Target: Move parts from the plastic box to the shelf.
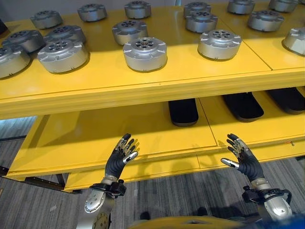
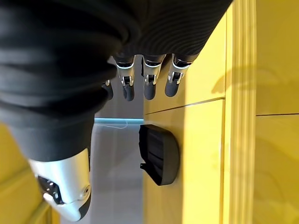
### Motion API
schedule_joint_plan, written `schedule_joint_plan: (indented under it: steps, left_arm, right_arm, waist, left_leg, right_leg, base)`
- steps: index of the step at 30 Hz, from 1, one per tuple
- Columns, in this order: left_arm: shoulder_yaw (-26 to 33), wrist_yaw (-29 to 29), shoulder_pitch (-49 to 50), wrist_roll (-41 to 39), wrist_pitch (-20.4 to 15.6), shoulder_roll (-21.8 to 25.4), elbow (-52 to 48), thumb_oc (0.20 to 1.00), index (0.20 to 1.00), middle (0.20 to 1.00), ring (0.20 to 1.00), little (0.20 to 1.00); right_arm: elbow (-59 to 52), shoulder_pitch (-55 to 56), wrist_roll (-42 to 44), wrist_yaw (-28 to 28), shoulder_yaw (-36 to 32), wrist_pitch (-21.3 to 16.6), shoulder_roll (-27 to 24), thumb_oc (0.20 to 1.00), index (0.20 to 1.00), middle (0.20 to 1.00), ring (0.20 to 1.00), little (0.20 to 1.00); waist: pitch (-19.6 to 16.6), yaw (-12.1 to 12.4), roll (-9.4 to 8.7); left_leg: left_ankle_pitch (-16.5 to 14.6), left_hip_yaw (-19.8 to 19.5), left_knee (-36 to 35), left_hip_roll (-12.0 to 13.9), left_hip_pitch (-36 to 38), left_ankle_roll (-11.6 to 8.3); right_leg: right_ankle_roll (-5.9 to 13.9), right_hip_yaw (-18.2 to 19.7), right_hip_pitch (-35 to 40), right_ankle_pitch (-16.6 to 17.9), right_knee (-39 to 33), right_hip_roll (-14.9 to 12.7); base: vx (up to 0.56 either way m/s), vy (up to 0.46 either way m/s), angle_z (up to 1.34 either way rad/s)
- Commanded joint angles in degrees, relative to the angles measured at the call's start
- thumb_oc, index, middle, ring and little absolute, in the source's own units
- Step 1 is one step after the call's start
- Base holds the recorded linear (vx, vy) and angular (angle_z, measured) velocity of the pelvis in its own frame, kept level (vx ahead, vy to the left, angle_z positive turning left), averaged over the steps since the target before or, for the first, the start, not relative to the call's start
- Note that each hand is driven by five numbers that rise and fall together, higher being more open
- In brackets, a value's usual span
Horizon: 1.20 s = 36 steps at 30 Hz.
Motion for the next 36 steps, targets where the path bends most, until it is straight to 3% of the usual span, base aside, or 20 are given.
schedule_joint_plan:
  steps: [1, 6, 8, 9, 11, 13, 16, 17, 20, 28, 32, 36]
  left_arm:
    - [1.6, -0.3, -1.9, 0.8, -2.8, 0.6, 1.2, 1.000, 1.000, 1.000, 1.000, 1.000]
    - [0.6, -0.9, -1.6, -0.6, -2.4, -0.6, 1.0, 1.000, 1.000, 1.000, 1.000, 1.000]
    - [-0.1, -1.4, -1.2, -1.3, -2.2, -1.1, 0.6, 1.000, 1.000, 1.000, 1.000, 1.000]
    - [-0.1, -1.4, -1.2, -1.3, -2.2, -1.1, 0.6, 1.000, 1.000, 1.000, 1.000, 1.000]
    - [-1.1, -1.9, -1.6, -1.5, -2.0, -1.0, 0.5, 1.000, 1.000, 1.000, 1.000, 1.000]
    - [-1.5, -2.1, -2.4, -1.7, -2.0, -0.8, 0.5, 1.000, 1.000, 1.000, 1.000, 1.000]
    - [-1.0, -2.1, -2.5, -1.5, -2.1, -0.7, 0.4, 1.000, 1.000, 1.000, 1.000, 1.000]
    - [-0.9, -2.5, -2.6, -1.5, -2.1, -0.6, 0.5, 1.000, 1.000, 1.000, 1.000, 1.000]
    - [-0.9, -3.0, -2.8, -1.5, -2.1, -0.4, 0.6, 1.000, 1.000, 1.000, 1.000, 1.000]
    - [-2.3, -3.6, -2.7, -2.7, -2.1, 0.5, -0.6, 1.000, 1.000, 1.000, 1.000, 1.000]
    - [-1.1, -1.5, -2.7, -1.6, -2.4, 0.9, -0.5, 1.000, 1.000, 1.000, 1.000, 1.000]
    - [-0.9, -0.7, -2.9, -0.6, -2.5, 1.1, -0.5, 1.000, 1.000, 1.000, 1.000, 1.000]
  right_arm:
    - [-2.5, -0.9, 2.7, -0.3, -2.5, -2.2, -3.4, 1.000, 1.000, 1.000, 1.000, 1.000]
    - [-3.1, 0.0, 2.2, -1.0, -6.0, -3.0, -5.2, 1.000, 1.000, 1.000, 1.000, 1.000]
    - [-3.4, 0.0, 1.8, -1.2, -7.6, -3.6, -6.3, 1.000, 1.000, 1.000, 1.000, 1.000]
    - [-3.4, 0.0, 1.8, -1.2, -7.6, -3.6, -6.3, 1.000, 1.000, 1.000, 1.000, 1.000]
    - [-2.8, -0.4, 1.3, -2.0, -8.8, -4.3, -7.1, 1.000, 1.000, 1.000, 1.000, 1.000]
    - [-2.3, -1.2, 0.9, -2.8, -9.2, -4.6, -7.5, 1.000, 1.000, 1.000, 1.000, 1.000]
    - [-1.6, -2.8, 0.2, -2.1, -8.4, -4.4, -7.4, 1.000, 1.000, 1.000, 1.000, 1.000]
    - [-1.1, -3.9, 0.5, -1.3, -7.3, -4.1, -7.2, 1.000, 1.000, 1.000, 1.000, 1.000]
    - [-0.2, -5.4, 0.6, -0.1, -5.4, -3.9, -6.5, 1.000, 1.000, 1.000, 1.000, 1.000]
    - [1.5, -6.6, 1.7, 0.3, -2.7, -2.9, -5.1, 1.000, 1.000, 1.000, 1.000, 1.000]
    - [2.5, -7.7, 0.4, -0.1, 0.0, -1.6, -3.8, 1.000, 1.000, 1.000, 1.000, 1.000]
    - [2.9, -7.7, 0.1, -0.2, 1.1, -1.0, -3.2, 1.000, 1.000, 1.000, 1.000, 1.000]
  waist:
    - [-1.4, 0.2, 0.23]
    - [1.2, -0.4, 2.25]
    - [3.1, 0.0, 2.77]
    - [3.0, -0.1, 2.86]
    - [4.5, 0.4, 2.64]
    - [5.3, 0.4, 1.76]
    - [5.1, 2.1, -0.08]
    - [4.8, 2.9, -0.63]
    - [4.7, 4.0, -1.26]
    - [3.1, 3.6, -1.65]
    - [1.7, 3.6, -1.90]
    - [1.3, 3.4, -2.18]
  left_leg:
    - [5.5, -1.8, 2.1, 4.6, -3.6, -2.31]
    - [9.0, -3.3, 2.6, 7.7, -5.0, -4.29]
    - [13.3, -4.8, 2.4, 9.2, -6.8, -5.45]
    - [13.4, -5.0, 2.4, 9.2, -6.9, -5.50]
    - [17.0, -6.0, 2.4, 9.8, -9.0, -5.92]
    - [16.1, -6.1, 3.3, 8.7, -9.9, -4.90]
    - [8.8, -13.2, 5.4, 1.0, -11.2, -1.96]
    - [5.8, -16.8, 6.4, -3.5, -11.6, -0.33]
    - [2.6, -21.6, 8.8, -9.7, -11.7, 1.98]
    - [0.5, -19.8, 8.4, -11.1, -9.2, 4.63]
    - [-0.5, -15.9, 6.1, -12.1, -7.0, 6.92]
    - [-0.6, -15.1, 5.2, -12.8, -6.0, 7.76]
  right_leg:
    - [3.53, 3.2, -1.8, -1.1, 6.9, -2.5]
    - [1.25, 2.5, -3.0, -4.2, 10.3, 0.9]
    - [-0.09, 1.9, -4.2, -4.8, 11.2, 2.7]
    - [-0.14, 1.8, -4.3, -4.8, 11.3, 2.8]
    - [-0.97, 0.8, -4.9, -4.7, 11.0, 3.7]
    - [-1.22, 0.4, -5.3, -4.5, 10.8, 3.2]
    - [-1.22, 2.6, -6.5, -2.9, 8.9, 3.3]
    - [-1.47, 4.5, -6.8, -2.2, 8.4, 4.1]
    - [-1.89, 7.5, -6.8, -2.0, 8.4, 5.2]
    - [-1.05, 10.3, -5.9, -2.1, 8.3, 4.9]
    - [1.09, 13.4, -7.0, -1.3, 9.7, 3.0]
    - [2.19, 14.0, -7.7, -1.1, 11.0, 2.0]
  base:
    - [0.01, -0.072, -0.09]
    - [-0.03, -0.111, -0.03]
    - [-0.09, -0.162, 0.13]
    - [-0.11, -0.193, 0.21]
    - [-0.12, -0.165, 0.21]
    - [-0.08, -0.118, 0.33]
    - [-0.01, -0.137, -0.09]
    - [0.01, -0.112, -0.59]
    - [0.00, -0.034, -1.03]
    - [0.02, 0.107, -0.28]
    - [0.04, 0.258, -0.41]
    - [0.01, 0.150, -0.28]
